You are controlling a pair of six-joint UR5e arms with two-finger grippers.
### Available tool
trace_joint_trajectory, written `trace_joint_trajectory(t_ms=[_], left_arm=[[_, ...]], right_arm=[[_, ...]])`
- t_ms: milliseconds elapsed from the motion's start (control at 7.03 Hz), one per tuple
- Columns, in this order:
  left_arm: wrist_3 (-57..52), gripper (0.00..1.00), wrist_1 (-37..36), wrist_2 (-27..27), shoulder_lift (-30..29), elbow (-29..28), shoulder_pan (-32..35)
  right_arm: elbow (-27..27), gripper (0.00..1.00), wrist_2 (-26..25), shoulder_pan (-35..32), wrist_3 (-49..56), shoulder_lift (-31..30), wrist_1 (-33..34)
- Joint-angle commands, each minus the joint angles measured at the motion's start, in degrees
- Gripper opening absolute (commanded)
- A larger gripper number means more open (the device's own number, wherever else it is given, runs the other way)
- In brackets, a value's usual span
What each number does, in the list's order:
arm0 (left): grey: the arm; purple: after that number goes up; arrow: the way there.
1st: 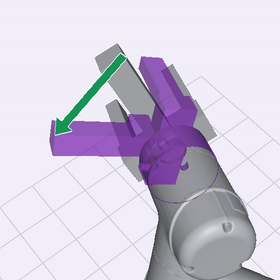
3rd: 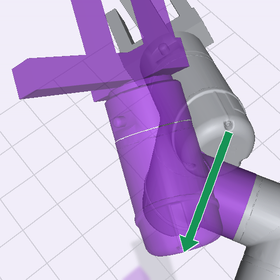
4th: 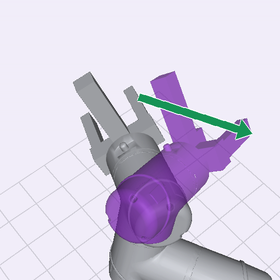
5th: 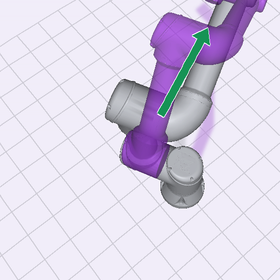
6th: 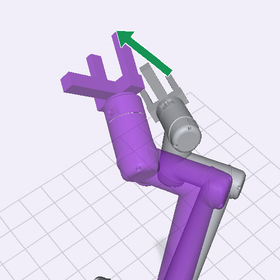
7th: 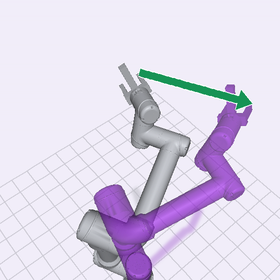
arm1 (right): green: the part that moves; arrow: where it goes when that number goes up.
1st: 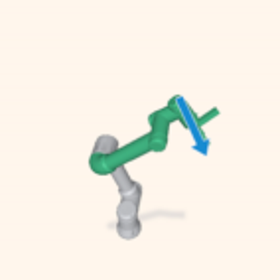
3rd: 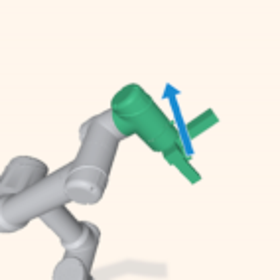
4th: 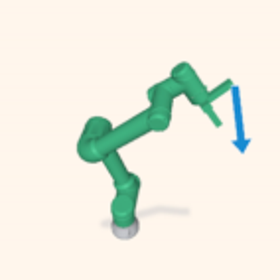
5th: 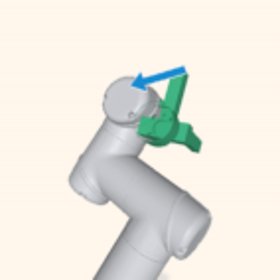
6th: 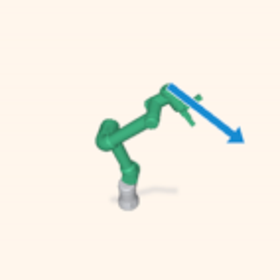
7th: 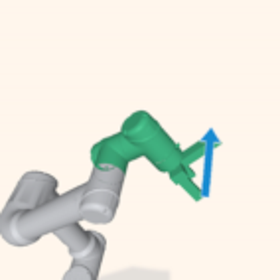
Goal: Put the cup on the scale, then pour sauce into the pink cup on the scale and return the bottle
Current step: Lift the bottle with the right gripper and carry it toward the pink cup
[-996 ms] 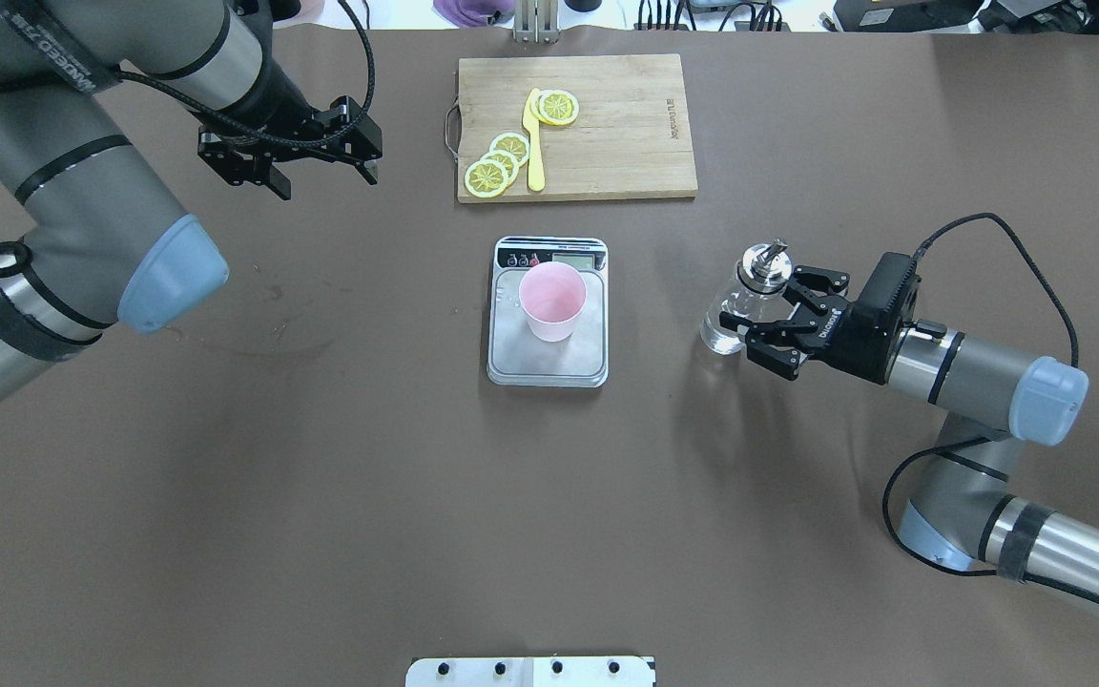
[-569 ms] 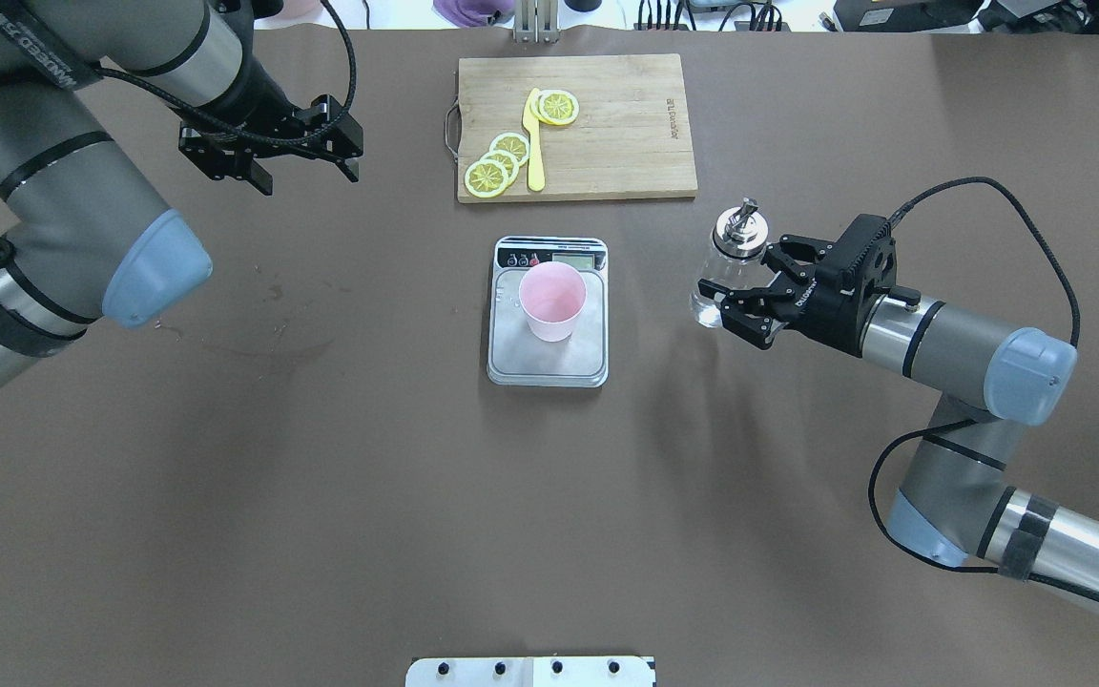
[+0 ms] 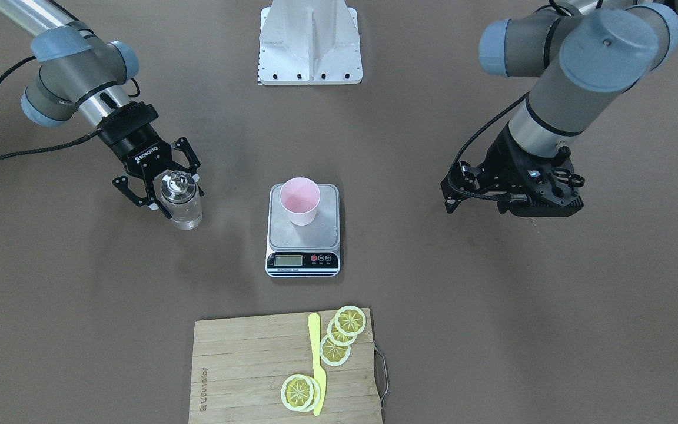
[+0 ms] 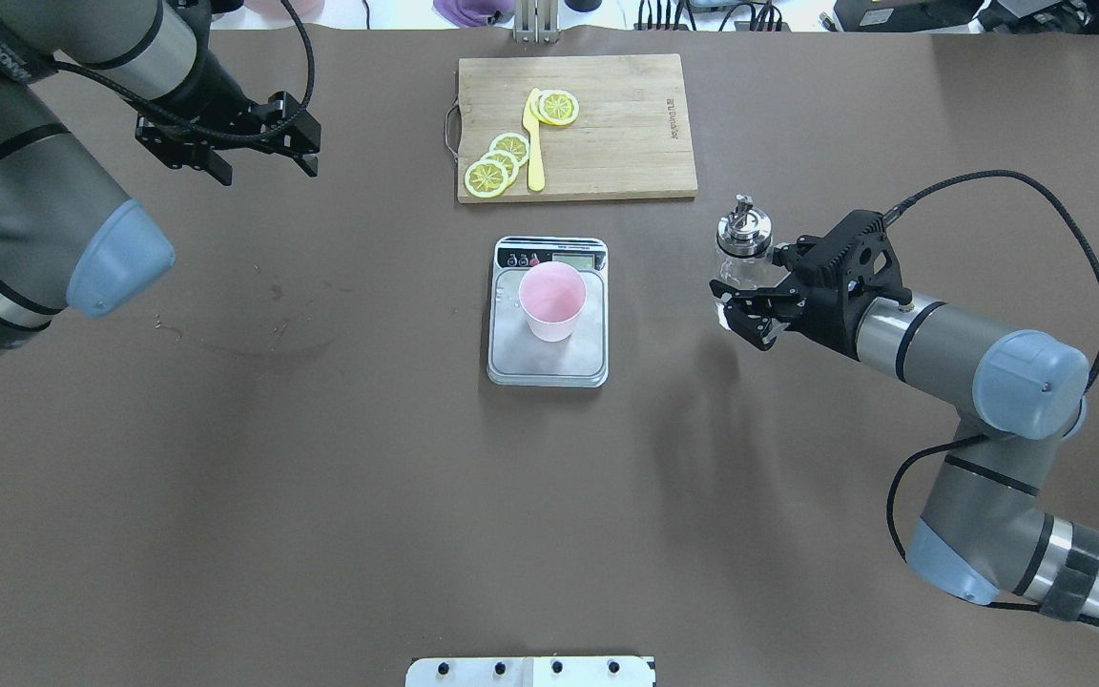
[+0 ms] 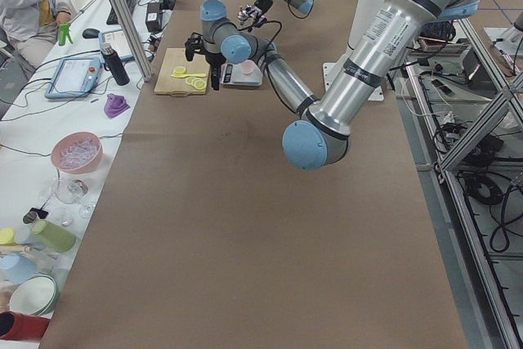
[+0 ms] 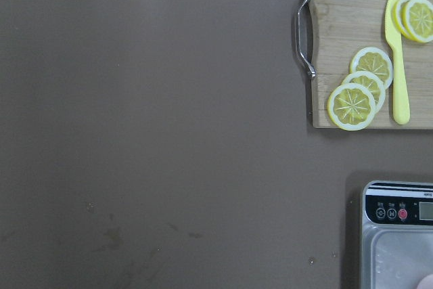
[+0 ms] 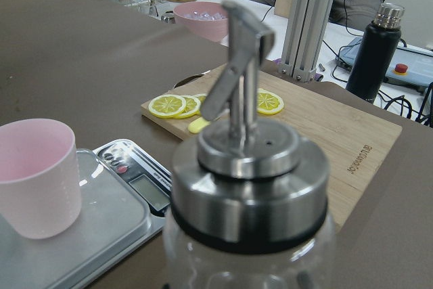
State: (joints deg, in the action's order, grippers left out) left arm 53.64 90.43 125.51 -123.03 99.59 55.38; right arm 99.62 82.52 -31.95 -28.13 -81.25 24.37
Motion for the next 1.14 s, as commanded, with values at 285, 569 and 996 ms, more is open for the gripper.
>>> trace_joint_trajectory(t_ms=[285, 569, 996], left_arm=[[-6.1, 0.97, 0.1, 0.0, 4.3, 0.0, 1.8], [-9.2, 0.97, 0.1, -0.1, 5.5, -0.3, 2.5], [-9.5, 0.97, 0.1, -0.1, 5.8, -0.4, 2.7]], right_arm=[[10.0, 0.00, -12.7, 10.4, 6.3, 1.3, 24.5], [13.1, 0.00, -13.9, 12.2, 6.4, 4.2, 36.7], [13.6, 0.00, -13.6, 12.4, 7.8, 7.6, 44.7]])
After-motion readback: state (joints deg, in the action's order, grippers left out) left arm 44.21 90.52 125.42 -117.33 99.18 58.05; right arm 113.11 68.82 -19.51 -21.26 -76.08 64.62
